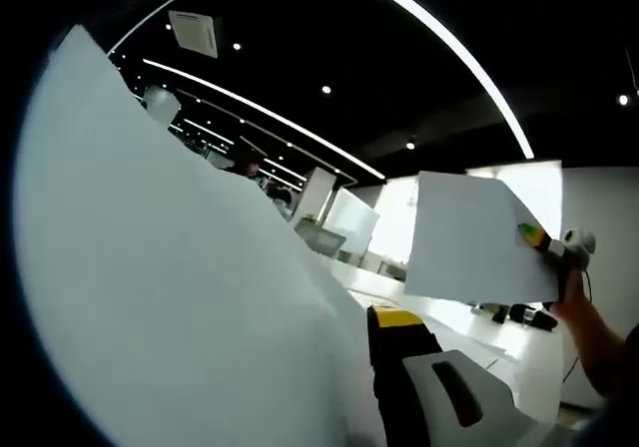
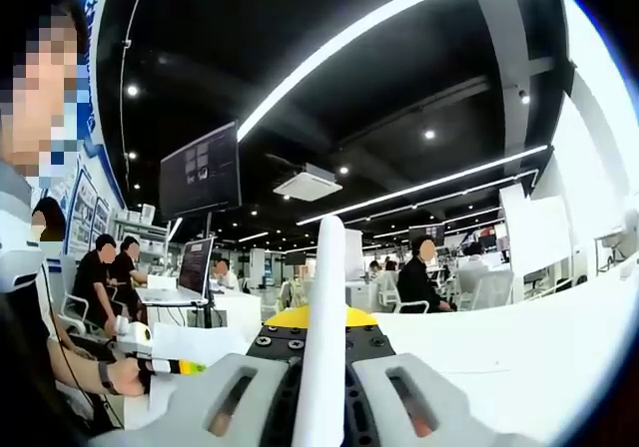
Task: Organize the stack of printing papers by aligning and flattening the scattered papers on the table
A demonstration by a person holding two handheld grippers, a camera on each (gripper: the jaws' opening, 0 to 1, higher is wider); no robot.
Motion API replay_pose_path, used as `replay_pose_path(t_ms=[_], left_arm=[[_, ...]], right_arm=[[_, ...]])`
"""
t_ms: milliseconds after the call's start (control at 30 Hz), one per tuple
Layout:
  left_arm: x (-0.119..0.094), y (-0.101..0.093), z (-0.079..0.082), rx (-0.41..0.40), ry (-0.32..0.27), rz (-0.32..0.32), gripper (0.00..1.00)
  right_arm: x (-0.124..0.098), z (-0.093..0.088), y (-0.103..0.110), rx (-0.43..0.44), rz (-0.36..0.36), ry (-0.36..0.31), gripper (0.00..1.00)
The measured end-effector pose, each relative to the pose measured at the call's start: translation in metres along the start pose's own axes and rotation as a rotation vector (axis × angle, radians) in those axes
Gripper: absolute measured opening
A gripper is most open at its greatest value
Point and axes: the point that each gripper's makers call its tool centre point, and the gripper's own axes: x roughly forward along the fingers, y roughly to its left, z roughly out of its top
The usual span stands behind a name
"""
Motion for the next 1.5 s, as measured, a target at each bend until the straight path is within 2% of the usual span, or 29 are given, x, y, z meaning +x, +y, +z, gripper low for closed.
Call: replay_pose_path(t_ms=[1033, 1500], left_arm=[[0.001, -0.001, -0.002, 0.01, 0.013, 0.005, 0.27], [0.001, 0.002, -0.003, -0.002, 0.02, 0.021, 0.32]], right_arm=[[0.008, 0.008, 0.007, 0.009, 0.025, -0.023, 0.0], [0.012, 0.009, 0.022, 0.005, 0.036, -0.03, 0.0]])
